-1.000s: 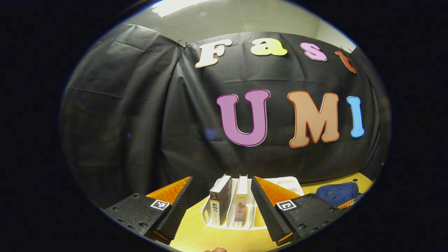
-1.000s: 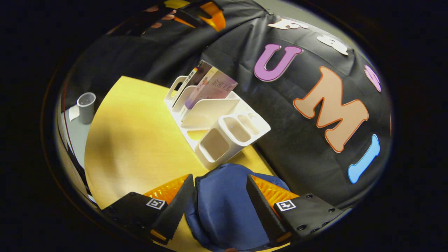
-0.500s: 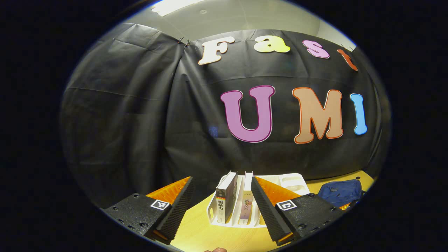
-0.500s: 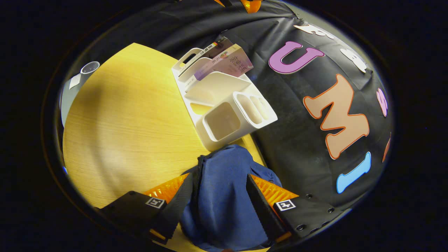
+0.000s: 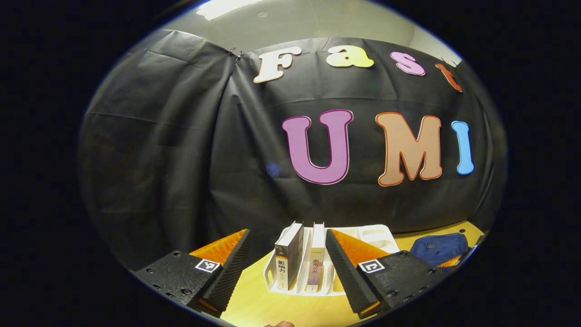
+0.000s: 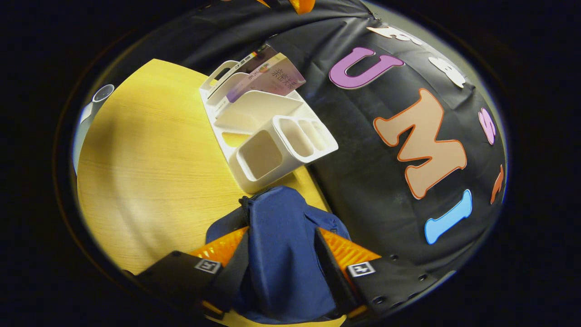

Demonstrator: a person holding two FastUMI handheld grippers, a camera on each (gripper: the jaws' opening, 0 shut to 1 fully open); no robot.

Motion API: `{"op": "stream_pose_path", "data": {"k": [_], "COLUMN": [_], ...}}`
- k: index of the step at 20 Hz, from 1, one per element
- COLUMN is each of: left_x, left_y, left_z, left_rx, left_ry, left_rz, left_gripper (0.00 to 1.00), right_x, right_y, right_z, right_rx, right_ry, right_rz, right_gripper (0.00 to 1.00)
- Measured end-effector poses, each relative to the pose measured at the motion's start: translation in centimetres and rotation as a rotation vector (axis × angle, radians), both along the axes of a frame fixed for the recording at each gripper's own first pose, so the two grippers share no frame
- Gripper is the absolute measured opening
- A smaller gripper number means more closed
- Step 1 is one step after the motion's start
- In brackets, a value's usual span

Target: Open the schoolbag, grab two books from the bookshelf and put them into the schoolbag.

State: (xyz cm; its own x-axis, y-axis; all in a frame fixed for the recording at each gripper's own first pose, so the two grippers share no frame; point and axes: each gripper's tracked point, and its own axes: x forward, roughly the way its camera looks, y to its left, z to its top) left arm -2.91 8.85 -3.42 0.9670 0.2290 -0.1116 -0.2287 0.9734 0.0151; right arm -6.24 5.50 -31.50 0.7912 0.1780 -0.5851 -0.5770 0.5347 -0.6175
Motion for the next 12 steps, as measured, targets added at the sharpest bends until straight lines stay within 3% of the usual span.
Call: {"op": "stream_pose_path", "data": {"k": [4, 5, 8, 12], "left_x": [0.0, 0.0, -0.1, 0.1], "left_y": [0.2, 0.3, 0.5, 0.6], "left_z": [0.0, 0.0, -0.5, -1.2], "left_rx": [0.001, 0.002, -0.001, -0.016], "left_ry": [-0.001, 0.0, 0.013, 0.034], "left_rz": [0.003, 0.005, 0.008, 0.003], "left_gripper": [0.94, 0.92, 0.92, 0.94], "right_x": [0.4, 0.3, 0.5, 2.2], "right_y": [-0.8, -0.9, -1.1, -1.5], "right_z": [-0.5, -0.4, -0.4, 2.2], "right_rx": [-0.043, -0.029, 0.041, 0.071], "right_ry": [0.002, 0.018, 0.111, 0.11], "right_rz": [-0.022, -0.038, -0.109, -0.135], "right_gripper": [0.41, 0.13, 0.08, 0.08]}}
